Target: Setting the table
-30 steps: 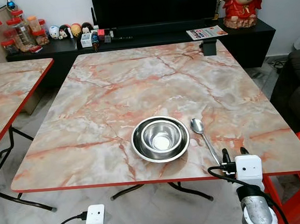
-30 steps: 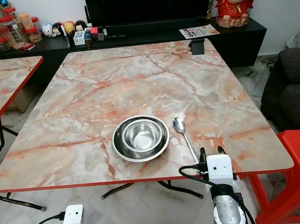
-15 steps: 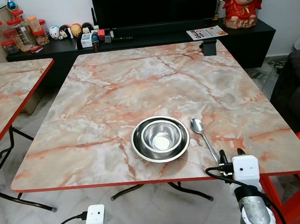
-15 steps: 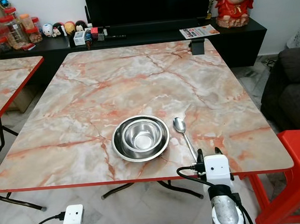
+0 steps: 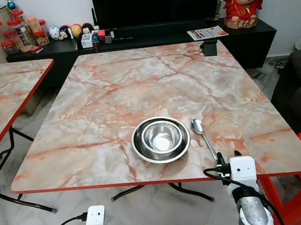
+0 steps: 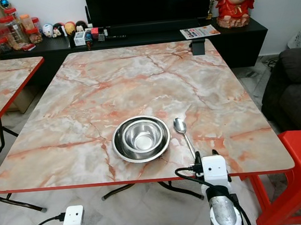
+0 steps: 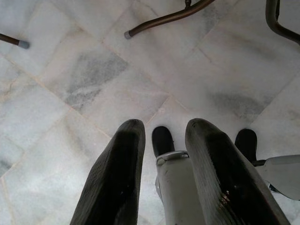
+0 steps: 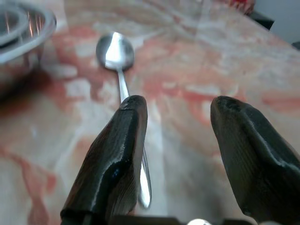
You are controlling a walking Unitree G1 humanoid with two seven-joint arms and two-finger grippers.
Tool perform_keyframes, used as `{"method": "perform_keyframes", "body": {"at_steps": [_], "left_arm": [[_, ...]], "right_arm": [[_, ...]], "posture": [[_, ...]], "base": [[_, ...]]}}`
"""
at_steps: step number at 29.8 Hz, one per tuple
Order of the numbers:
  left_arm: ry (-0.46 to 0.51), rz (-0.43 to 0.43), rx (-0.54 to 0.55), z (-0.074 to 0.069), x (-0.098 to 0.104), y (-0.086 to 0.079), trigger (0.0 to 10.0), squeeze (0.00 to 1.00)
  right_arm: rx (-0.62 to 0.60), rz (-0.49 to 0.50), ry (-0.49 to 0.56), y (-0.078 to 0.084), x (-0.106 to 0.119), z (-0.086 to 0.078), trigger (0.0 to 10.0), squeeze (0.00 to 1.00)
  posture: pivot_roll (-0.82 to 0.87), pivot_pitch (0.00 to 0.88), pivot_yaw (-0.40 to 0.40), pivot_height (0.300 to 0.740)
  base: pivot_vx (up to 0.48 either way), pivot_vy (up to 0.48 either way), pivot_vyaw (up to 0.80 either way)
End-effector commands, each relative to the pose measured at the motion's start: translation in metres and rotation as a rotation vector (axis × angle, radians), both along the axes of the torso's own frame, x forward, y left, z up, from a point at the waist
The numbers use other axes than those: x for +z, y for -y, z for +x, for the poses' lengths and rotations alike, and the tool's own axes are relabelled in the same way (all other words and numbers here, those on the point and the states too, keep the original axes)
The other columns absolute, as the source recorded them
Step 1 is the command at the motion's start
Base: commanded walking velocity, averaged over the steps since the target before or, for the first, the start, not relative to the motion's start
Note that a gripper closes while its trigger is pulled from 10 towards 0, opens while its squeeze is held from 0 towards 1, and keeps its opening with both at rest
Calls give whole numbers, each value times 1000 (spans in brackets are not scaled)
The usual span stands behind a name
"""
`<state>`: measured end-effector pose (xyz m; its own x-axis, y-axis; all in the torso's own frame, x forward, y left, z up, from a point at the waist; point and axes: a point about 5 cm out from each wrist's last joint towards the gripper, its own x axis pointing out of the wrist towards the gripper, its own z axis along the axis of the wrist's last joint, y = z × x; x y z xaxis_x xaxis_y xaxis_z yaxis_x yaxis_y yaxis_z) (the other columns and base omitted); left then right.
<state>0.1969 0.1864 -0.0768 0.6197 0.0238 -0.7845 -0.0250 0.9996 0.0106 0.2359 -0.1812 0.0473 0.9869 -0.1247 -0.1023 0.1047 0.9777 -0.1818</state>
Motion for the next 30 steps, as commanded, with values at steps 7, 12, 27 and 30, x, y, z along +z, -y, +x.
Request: {"method": "perform_keyframes", "body": {"at_steps": [7, 12, 27, 30], "left_arm": [[-4, 8, -5, 0, 1, -4, 10000, 0], [-3, 6, -7, 0, 0, -4, 10000, 0], [-7, 2, -11, -1, 0, -3, 10000, 0], [-9, 1, -14, -1, 0, -3, 10000, 0]], "right_arm": [[-53, -32, -34, 12, -6, -9, 10000, 0], [-70, -36, -45, 17, -11, -14, 10000, 0], [-101, -55, -75, 30, -18, -17, 10000, 0], [-71, -44, -72, 24, -17, -14, 10000, 0]], "posture": [[-129, 0, 48, 740], [-130, 0, 48, 740], [-128, 0, 48, 740], [-127, 0, 48, 740]], "base": [[0, 0, 0], [0, 0, 0], [0, 0, 0], [0, 0, 0]]}}
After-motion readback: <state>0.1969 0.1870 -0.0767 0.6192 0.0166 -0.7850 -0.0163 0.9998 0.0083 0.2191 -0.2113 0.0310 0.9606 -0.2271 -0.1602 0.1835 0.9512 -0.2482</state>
